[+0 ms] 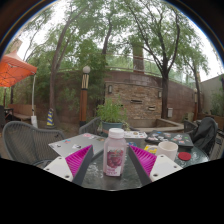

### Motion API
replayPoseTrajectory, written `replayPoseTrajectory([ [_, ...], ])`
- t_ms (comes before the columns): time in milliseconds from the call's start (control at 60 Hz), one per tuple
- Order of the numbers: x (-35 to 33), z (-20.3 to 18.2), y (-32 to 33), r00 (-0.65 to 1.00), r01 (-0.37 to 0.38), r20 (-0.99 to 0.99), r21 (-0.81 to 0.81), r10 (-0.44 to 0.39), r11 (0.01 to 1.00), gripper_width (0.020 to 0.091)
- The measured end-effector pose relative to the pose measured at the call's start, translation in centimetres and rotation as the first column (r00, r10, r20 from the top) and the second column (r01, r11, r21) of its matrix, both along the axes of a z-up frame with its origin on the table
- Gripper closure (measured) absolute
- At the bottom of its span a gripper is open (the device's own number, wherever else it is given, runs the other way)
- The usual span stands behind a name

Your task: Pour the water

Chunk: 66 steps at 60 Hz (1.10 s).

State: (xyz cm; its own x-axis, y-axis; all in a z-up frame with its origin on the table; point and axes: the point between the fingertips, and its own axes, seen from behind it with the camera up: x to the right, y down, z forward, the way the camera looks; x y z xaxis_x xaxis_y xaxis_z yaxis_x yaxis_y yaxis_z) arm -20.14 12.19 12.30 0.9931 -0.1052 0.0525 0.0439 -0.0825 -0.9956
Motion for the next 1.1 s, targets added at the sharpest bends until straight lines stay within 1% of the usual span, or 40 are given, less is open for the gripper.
replayPoseTrajectory([
  [100, 0.7, -1.8, 3.7, 0.999, 0.036, 0.037, -0.029, -0.035, 0.999, 0.0273],
  [167, 1.1, -2.2, 5.7, 0.999, 0.042, 0.032, -0.024, -0.041, 0.999, 0.0266],
  [267, 1.3, -1.6, 7.7, 0.999, 0.036, -0.003, 0.012, -0.036, 0.999, 0.0266],
  [283, 2.1, -1.3, 8.4, 0.999, 0.034, -0.002, 0.018, -0.034, 0.999, 0.0266],
  [333, 1.4, -0.8, 8.5, 1.0, 0.027, 0.006, 0.038, -0.027, 0.999, 0.0271],
  [350, 1.4, -0.8, 8.7, 1.0, 0.022, 0.007, 0.041, -0.022, 0.999, 0.0285],
  [367, 1.5, -0.7, 9.0, 1.0, 0.015, 0.007, 0.04, -0.016, 0.999, 0.032],
  [383, 1.6, -0.8, 9.1, 1.0, 0.015, 0.01, 0.038, -0.016, 0.999, 0.0389],
  [400, 1.8, -0.9, 9.2, 1.0, 0.018, 0.013, 0.033, -0.019, 0.999, 0.0498],
  [417, 2.0, -1.1, 9.3, 1.0, 0.024, 0.018, 0.026, -0.025, 0.999, 0.0637],
  [433, 2.1, -1.2, 9.4, 0.999, 0.024, 0.023, 0.028, -0.025, 0.999, 0.0653],
  [500, 2.7, -1.2, 9.7, 1.0, 0.018, -0.012, 0.04, -0.018, 0.999, 0.0654],
  [517, 2.5, -1.3, 9.5, 1.0, 0.014, -0.014, 0.043, -0.013, 0.999, 0.0675],
  [550, 1.9, -1.3, 9.5, 1.0, 0.001, -0.013, 0.043, -0.001, 0.999, 0.0677],
  [583, 2.5, -1.2, 9.7, 1.0, -0.022, -0.014, 0.045, 0.022, 0.999, 0.072],
  [617, 2.6, -1.1, 9.6, 1.0, -0.022, -0.022, 0.042, 0.023, 0.999, 0.0719],
  [650, 2.8, -1.0, 9.6, 1.0, -0.025, -0.017, 0.044, 0.026, 0.999, 0.0773],
  [700, 2.4, -1.3, 9.6, 0.999, -0.033, -0.023, 0.045, 0.034, 0.998, 0.0773],
  [733, 2.2, -1.6, 9.8, 0.999, -0.05, -0.018, 0.047, 0.051, 0.998, 0.0815],
  [783, 2.0, -1.6, 10.0, 0.997, -0.063, -0.042, 0.031, 0.065, 0.997, 0.0816],
  [817, 2.0, -1.4, 10.1, 0.994, -0.073, -0.077, 0.027, 0.075, 0.997, 0.0815],
  [867, 1.9, 0.4, 10.0, 0.982, -0.093, -0.16, 0.049, 0.1, 0.994, 0.0814],
  [950, 4.7, 4.4, 9.5, 0.906, -0.073, -0.407, 0.124, 0.118, 0.99, 0.0814],
  [983, 5.9, 5.8, 9.1, 0.834, -0.071, -0.532, 0.158, 0.145, 0.985, 0.0815],
  [1000, 6.0, 6.6, 8.9, 0.795, -0.052, -0.589, 0.172, 0.145, 0.984, 0.0815],
  [1017, 6.9, 6.5, 9.0, 0.741, -0.063, -0.648, 0.192, 0.175, 0.979, 0.0816],
  [1067, 9.0, 6.9, 8.5, 0.538, -0.049, -0.817, 0.216, 0.208, 0.975, 0.0817],
  [1100, 9.7, 6.7, 8.1, 0.384, -0.038, -0.895, 0.232, 0.228, 0.972, 0.0817],
])
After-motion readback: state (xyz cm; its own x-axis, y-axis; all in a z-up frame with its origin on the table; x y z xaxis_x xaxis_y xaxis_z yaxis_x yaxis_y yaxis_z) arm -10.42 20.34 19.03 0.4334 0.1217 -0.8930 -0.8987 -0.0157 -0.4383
